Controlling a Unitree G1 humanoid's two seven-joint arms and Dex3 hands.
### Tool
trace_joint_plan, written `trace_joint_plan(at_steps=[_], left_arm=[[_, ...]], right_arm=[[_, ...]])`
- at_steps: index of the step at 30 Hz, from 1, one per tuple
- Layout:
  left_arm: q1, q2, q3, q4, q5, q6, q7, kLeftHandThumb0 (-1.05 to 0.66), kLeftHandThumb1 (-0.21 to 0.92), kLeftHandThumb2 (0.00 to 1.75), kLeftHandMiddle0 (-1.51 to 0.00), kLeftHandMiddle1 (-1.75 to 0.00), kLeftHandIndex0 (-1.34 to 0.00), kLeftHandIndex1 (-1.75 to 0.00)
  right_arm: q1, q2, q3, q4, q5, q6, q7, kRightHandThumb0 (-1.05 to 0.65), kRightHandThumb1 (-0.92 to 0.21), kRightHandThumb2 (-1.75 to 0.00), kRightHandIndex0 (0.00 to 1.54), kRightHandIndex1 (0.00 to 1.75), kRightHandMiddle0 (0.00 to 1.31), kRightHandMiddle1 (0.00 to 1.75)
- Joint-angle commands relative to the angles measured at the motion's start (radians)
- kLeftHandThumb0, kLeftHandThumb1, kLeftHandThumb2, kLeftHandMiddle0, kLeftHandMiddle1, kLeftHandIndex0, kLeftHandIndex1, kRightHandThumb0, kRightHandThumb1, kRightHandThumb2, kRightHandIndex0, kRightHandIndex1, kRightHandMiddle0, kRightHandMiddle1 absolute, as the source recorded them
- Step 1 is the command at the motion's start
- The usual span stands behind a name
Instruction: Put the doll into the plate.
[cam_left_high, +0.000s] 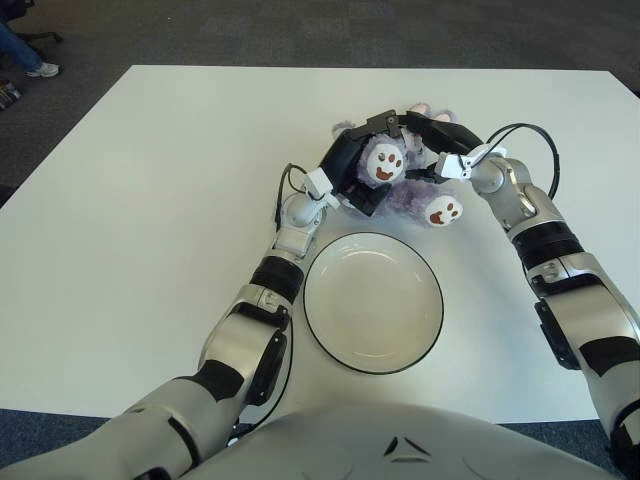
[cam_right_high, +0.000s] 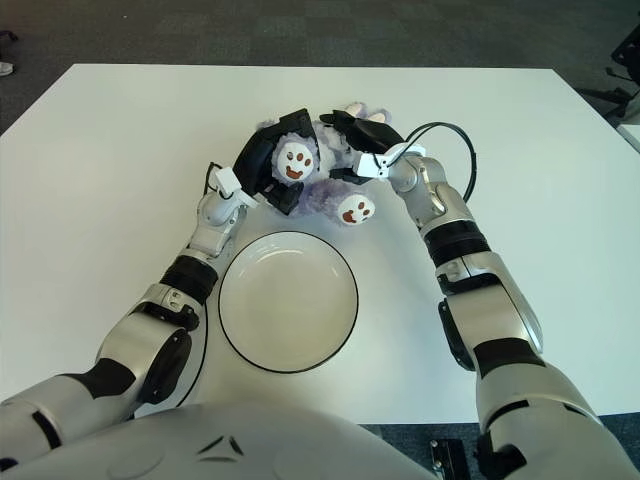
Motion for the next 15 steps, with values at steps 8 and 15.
trace_joint_plan(at_steps=[8, 15], left_arm=[[-0.009, 0.001, -0.010, 0.018, 0.060, -0.051, 0.069, -0.01, 0.17, 1.43, -0.65, -1.68, -0.64, -1.66], [-0.012, 0.003, -0.016, 0.030, 0.077, -0.072, 0.096, -0.01, 0.19, 1.37, -0.67, -1.62, -0.66, -1.60]], right_arm=[[-0.017, 0.021, -0.013, -0.053, 0.091, -0.017, 0.093, -0.60, -0.92, -0.86, 0.16, 0.21, 0.00, 0.43], [-0.009, 0.011, -0.025, -0.035, 0.202, -0.139, 0.182, -0.58, -0.92, -0.84, 0.21, 0.25, 0.00, 0.61]])
